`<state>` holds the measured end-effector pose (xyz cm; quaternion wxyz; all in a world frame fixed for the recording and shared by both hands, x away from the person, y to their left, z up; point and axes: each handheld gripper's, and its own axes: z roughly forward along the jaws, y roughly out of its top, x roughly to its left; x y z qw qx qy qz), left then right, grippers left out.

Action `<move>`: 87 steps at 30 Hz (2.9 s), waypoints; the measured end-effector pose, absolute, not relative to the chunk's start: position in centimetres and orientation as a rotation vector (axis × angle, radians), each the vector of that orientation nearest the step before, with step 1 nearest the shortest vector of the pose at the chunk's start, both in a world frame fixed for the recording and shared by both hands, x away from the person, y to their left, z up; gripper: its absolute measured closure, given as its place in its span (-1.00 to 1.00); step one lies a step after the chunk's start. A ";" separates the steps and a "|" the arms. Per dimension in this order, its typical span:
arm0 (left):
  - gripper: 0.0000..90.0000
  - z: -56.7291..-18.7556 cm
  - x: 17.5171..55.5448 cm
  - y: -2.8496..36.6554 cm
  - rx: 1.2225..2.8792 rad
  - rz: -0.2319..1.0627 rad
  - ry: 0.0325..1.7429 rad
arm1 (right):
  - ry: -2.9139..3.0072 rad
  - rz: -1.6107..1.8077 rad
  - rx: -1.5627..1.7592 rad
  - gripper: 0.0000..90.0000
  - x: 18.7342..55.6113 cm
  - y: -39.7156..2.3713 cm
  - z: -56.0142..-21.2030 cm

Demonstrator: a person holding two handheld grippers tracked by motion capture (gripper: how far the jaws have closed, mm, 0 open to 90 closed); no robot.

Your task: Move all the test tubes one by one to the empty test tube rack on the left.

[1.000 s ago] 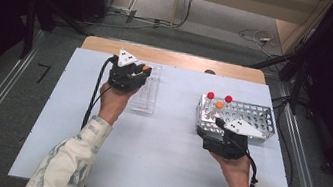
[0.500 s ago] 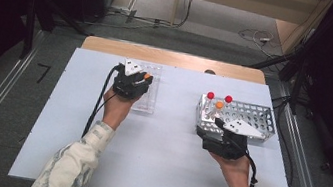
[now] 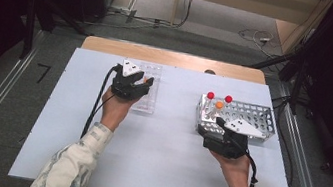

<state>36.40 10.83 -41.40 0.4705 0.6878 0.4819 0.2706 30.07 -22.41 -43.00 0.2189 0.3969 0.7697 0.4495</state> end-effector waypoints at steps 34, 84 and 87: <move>-0.57 -41.2 31.9 9.0 1.681 0.614 1.121 | 1.930 1.150 1.206 0.49 35.5 -22.7 -45.8; -0.57 -40.5 31.2 8.5 1.662 0.584 1.086 | 2.003 1.276 1.021 0.57 31.5 -19.6 -41.0; -0.57 -40.4 31.0 8.3 1.663 0.582 1.075 | 2.040 1.281 0.996 0.57 31.3 -18.4 -41.5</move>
